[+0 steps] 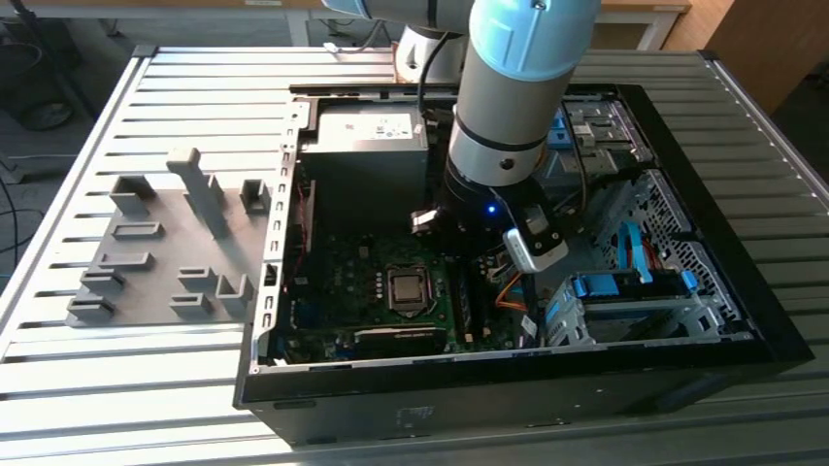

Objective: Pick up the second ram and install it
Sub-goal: 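Insert the second ram into the second slot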

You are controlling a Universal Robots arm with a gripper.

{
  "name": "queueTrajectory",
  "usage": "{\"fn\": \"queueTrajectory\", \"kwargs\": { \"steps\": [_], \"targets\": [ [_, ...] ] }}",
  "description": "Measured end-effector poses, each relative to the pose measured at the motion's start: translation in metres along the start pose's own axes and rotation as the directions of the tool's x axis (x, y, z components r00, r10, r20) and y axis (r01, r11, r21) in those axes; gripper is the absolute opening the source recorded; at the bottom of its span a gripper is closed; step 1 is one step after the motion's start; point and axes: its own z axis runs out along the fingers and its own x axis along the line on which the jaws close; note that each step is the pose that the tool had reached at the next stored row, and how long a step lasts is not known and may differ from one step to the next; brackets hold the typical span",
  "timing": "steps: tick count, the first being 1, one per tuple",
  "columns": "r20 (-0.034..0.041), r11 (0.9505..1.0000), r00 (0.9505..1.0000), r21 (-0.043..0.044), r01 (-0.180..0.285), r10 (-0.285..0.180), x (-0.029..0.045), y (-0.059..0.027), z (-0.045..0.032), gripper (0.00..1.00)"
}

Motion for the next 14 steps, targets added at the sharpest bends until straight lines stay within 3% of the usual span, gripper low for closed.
{"fn": "queueTrajectory", "kwargs": {
  "steps": [10, 14],
  "targets": [
    [0.0001, 1.0000, 1.0000, -0.0005, 0.003, -0.003, 0.0000, 0.0002, -0.0022, 0.14],
    [-0.0003, 1.0000, 1.0000, -0.0090, 0.003, -0.003, 0.0001, 0.0001, -0.0011, 0.14]
  ]
}}
